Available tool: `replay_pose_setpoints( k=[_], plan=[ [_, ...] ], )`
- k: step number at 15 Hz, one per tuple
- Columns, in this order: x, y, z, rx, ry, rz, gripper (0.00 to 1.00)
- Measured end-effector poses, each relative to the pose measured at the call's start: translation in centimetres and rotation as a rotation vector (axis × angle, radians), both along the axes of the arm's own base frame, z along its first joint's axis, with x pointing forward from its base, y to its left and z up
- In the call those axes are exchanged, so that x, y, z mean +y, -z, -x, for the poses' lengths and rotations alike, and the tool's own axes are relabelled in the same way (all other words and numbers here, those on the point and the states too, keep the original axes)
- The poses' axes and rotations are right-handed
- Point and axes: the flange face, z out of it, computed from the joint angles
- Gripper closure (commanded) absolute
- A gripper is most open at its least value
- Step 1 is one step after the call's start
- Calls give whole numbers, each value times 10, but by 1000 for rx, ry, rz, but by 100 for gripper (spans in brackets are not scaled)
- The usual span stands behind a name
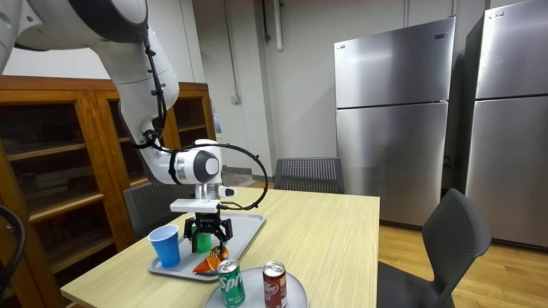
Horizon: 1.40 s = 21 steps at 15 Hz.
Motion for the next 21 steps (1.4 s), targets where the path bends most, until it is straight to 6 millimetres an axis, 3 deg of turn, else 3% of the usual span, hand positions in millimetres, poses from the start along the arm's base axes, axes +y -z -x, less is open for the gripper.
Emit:
replay_pose_setpoints(
  k=[8, 9, 10, 19, 21],
  plan=[
    [1, 5, -7, -3, -7, -4, 0],
    [1, 5, -8, -4, -10, -5, 25],
    [1, 5, -8, -5, -13, -5, 26],
    [1, 5, -8, -5, -29, -7, 97],
    [1, 5, -8, -5, -30, -6, 100]
  ],
)
